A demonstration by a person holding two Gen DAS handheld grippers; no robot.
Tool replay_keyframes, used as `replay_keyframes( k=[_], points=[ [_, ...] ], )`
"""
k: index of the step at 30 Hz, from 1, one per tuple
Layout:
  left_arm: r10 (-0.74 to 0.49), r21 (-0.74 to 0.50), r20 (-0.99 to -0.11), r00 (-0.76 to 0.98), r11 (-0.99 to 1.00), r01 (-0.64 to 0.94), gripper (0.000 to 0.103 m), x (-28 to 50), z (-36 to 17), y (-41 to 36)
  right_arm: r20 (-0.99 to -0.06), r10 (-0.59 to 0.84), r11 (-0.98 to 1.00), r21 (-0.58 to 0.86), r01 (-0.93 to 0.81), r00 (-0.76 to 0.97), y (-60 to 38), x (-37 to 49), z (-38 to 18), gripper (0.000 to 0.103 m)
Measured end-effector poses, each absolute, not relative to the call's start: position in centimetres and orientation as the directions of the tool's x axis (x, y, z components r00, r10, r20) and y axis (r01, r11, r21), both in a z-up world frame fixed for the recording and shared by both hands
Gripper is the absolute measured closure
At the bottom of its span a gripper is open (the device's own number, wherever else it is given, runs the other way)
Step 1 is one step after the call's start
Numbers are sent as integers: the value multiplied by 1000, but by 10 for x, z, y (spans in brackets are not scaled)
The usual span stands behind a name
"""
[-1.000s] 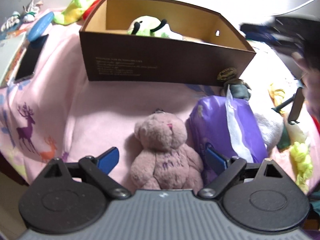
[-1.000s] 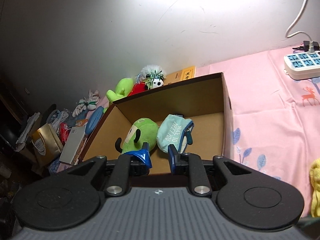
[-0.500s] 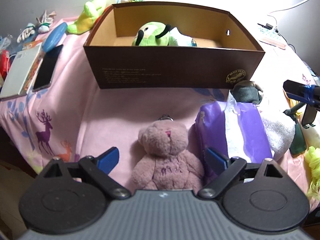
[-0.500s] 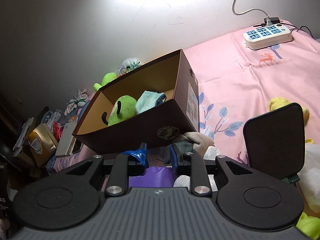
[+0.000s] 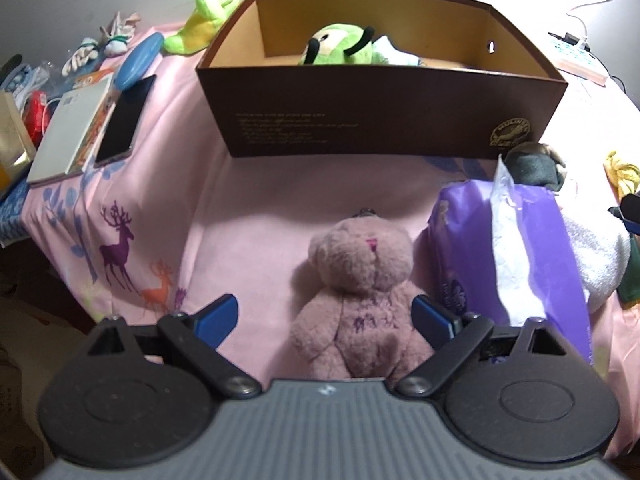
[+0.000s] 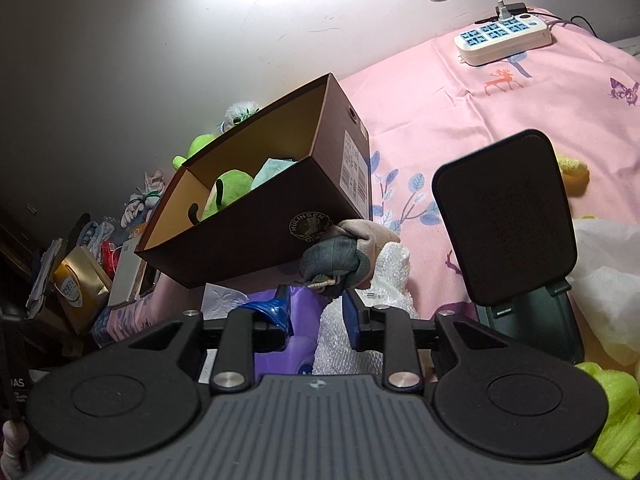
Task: Organize soft objects
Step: 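Grasp the pink teddy bear with the left tool while the right tool grasps the white mesh sponge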
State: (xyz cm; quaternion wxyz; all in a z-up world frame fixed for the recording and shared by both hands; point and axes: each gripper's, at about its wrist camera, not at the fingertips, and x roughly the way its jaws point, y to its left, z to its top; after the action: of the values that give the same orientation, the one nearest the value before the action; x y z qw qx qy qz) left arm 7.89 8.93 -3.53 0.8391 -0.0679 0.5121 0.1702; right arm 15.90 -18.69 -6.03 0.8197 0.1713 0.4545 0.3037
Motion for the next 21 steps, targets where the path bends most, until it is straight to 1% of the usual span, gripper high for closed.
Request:
replay_keyframes(
  k=[4,13,21],
  points=[
    [208,57,-892,402,933,-355,11,77,-43,92,-655,645,764,566,-311,393,-189,155,-68,91],
    [181,46,-897,404,946,-320,11,81,-55,98,-651,635,772,565,-292,417,-187,148,-67,89],
    [113,-1,-905,409,963,-268,10,82,-66,101,-650,624,779,560,-280,434,-182,141,-68,89]
  ],
)
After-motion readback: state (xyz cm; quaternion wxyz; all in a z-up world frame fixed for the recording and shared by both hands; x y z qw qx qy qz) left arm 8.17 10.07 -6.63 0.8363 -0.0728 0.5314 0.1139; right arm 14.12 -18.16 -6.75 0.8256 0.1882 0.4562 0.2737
